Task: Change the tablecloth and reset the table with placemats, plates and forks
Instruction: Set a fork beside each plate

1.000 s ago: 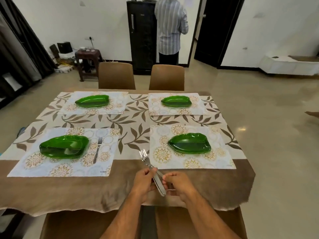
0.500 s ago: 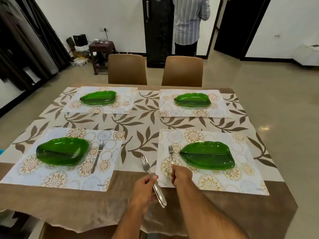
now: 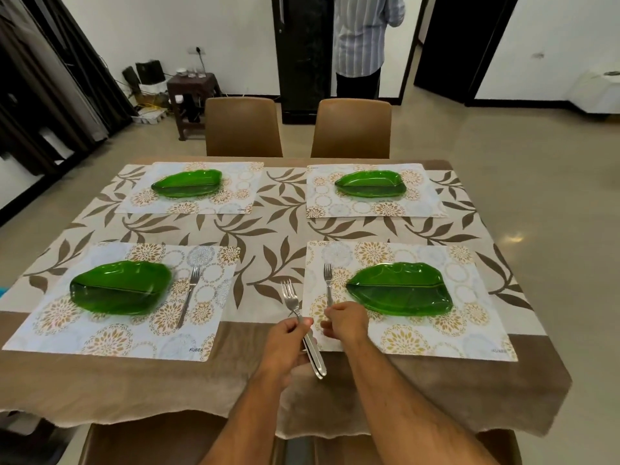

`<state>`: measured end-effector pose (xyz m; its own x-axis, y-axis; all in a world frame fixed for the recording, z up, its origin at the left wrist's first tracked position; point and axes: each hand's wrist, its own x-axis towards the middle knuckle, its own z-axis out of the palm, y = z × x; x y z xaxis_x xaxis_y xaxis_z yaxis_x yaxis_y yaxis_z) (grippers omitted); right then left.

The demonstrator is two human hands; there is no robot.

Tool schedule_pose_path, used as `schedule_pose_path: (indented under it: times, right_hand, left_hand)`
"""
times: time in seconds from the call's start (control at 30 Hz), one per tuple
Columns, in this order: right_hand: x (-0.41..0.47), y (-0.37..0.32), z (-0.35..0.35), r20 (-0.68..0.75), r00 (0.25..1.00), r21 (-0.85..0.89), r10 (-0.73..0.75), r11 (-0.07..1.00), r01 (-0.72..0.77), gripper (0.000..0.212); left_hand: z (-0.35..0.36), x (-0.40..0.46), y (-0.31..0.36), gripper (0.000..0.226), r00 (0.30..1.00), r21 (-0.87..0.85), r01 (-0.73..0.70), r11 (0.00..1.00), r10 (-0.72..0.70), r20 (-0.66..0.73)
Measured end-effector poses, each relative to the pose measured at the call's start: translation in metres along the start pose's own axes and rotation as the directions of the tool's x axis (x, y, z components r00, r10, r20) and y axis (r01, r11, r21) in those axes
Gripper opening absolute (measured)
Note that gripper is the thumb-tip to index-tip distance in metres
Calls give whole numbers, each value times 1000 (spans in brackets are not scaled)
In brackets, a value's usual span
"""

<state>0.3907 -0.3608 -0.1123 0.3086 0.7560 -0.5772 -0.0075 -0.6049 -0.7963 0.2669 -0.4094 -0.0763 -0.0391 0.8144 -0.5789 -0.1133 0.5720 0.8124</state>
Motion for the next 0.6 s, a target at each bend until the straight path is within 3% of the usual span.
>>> schedule_pose_path:
  times: [0.17, 0.43, 0.6]
  right_hand:
    - [-57, -7, -31, 261, 961, 57, -90, 995, 78, 20]
    - [-119, -26, -145, 219, 959, 39, -179, 984, 175, 14]
    - [-140, -8, -229, 299, 941, -31, -160, 984, 177, 11]
  left_hand:
    - [18, -22, 7, 15, 998, 35, -13, 999, 11, 57]
    - [96, -89, 22, 18, 988, 68, -107, 992, 98, 123]
    - [158, -127, -8, 13, 985, 36, -96, 995, 90, 148]
